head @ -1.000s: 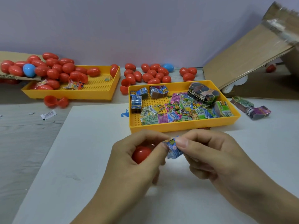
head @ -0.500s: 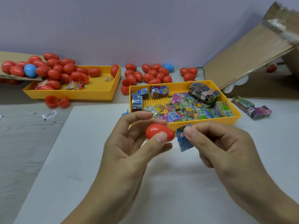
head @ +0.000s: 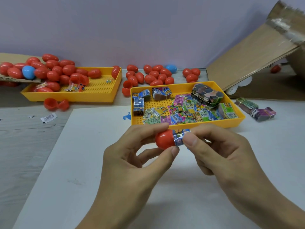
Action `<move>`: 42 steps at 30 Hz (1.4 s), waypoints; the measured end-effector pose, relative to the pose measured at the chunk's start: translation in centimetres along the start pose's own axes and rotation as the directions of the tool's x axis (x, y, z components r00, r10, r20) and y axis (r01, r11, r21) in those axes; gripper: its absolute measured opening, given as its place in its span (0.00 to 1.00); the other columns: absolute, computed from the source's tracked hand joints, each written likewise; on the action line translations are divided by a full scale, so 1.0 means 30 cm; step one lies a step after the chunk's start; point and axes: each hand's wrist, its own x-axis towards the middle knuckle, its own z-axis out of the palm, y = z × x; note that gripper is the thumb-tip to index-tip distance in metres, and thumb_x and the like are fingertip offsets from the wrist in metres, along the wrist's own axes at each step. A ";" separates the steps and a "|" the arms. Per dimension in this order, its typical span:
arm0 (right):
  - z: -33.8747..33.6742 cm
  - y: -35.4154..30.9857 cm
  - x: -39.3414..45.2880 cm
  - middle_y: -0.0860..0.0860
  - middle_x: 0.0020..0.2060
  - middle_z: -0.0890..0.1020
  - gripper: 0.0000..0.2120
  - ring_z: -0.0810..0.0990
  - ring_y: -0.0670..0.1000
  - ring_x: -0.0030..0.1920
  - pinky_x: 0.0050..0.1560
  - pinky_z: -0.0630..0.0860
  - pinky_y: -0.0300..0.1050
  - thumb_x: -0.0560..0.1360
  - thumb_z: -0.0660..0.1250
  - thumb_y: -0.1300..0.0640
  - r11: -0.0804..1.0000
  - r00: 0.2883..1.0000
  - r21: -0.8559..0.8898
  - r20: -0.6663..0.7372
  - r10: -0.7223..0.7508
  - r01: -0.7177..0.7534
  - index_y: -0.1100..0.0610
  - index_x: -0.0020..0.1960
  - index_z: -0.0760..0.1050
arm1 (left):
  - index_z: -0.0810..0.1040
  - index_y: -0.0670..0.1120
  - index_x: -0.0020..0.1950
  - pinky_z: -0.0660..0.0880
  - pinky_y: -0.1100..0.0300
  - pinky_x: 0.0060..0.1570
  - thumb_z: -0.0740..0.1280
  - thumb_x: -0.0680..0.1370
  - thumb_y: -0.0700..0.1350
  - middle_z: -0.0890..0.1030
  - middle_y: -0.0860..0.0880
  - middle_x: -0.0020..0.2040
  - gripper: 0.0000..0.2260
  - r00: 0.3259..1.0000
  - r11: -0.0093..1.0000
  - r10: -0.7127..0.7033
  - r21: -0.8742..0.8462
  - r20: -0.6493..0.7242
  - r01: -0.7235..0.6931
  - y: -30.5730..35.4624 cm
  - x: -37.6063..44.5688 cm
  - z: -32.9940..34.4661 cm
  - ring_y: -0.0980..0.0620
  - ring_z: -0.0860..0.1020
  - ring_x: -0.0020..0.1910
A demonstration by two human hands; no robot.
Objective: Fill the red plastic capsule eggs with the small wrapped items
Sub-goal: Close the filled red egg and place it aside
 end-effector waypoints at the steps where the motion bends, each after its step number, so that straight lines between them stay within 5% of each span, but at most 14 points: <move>1: -0.001 0.000 0.000 0.40 0.23 0.72 0.06 0.69 0.39 0.24 0.29 0.65 0.24 0.71 0.69 0.48 1.000 1.000 0.001 0.004 0.003 -0.003 0.49 0.39 0.82 | 0.86 0.50 0.52 0.81 0.62 0.46 0.77 0.67 0.37 0.85 0.45 0.50 0.16 1.000 1.000 0.002 0.012 0.000 -0.002 0.002 -0.001 0.000 0.47 0.84 0.51; 11: -0.014 0.023 0.001 0.46 0.25 0.64 0.20 0.58 0.48 0.25 0.25 0.57 0.38 0.65 0.74 0.35 0.989 0.990 0.065 0.038 0.134 -0.136 0.51 0.42 0.84 | 0.86 0.52 0.49 0.81 0.64 0.42 0.77 0.65 0.39 0.86 0.47 0.46 0.15 0.995 0.995 -0.096 0.007 0.010 0.096 0.009 -0.006 -0.003 0.52 0.85 0.46; 22: -0.020 0.032 -0.002 0.54 0.27 0.60 0.11 0.57 0.48 0.26 0.25 0.56 0.39 0.67 0.72 0.43 0.973 0.975 0.088 0.070 0.210 -0.215 0.51 0.38 0.84 | 0.85 0.55 0.47 0.80 0.64 0.38 0.78 0.65 0.44 0.85 0.48 0.43 0.12 0.991 0.983 -0.131 0.135 0.019 0.127 0.011 -0.008 -0.007 0.51 0.84 0.39; 26: -0.024 0.028 0.005 0.44 0.28 0.66 0.09 0.60 0.46 0.26 0.25 0.59 0.37 0.68 0.72 0.45 0.982 0.982 0.083 0.095 0.163 -0.171 0.49 0.36 0.83 | 0.85 0.56 0.46 0.80 0.64 0.37 0.77 0.65 0.45 0.84 0.48 0.43 0.12 0.993 0.981 -0.113 0.159 0.025 0.108 0.011 -0.009 -0.007 0.51 0.83 0.39; 30: -0.025 0.033 0.003 0.44 0.29 0.66 0.11 0.61 0.46 0.27 0.26 0.60 0.37 0.68 0.74 0.43 0.981 0.979 0.092 0.132 0.156 -0.169 0.50 0.37 0.84 | 0.85 0.55 0.47 0.80 0.64 0.37 0.77 0.66 0.42 0.83 0.49 0.43 0.12 0.998 0.978 -0.055 0.202 0.031 0.048 0.015 -0.006 -0.013 0.51 0.83 0.39; 36: -0.022 0.026 0.001 0.48 0.31 0.74 0.07 0.69 0.43 0.31 0.32 0.66 0.32 0.67 0.73 0.44 0.978 1.000 -0.207 0.030 -0.004 0.011 0.44 0.41 0.87 | 0.86 0.48 0.52 0.82 0.63 0.40 0.76 0.68 0.39 0.80 0.51 0.46 0.13 0.995 0.945 0.058 0.318 0.076 -0.079 0.000 -0.009 -0.014 0.50 0.83 0.43; 42: -0.019 0.023 0.000 0.45 0.29 0.72 0.06 0.69 0.42 0.30 0.31 0.66 0.31 0.68 0.73 0.44 0.982 1.000 -0.187 0.014 -0.023 0.025 0.44 0.40 0.86 | 0.86 0.50 0.51 0.81 0.63 0.39 0.76 0.69 0.44 0.81 0.52 0.46 0.11 0.999 0.966 0.045 0.255 0.023 -0.050 -0.005 -0.011 -0.008 0.49 0.83 0.43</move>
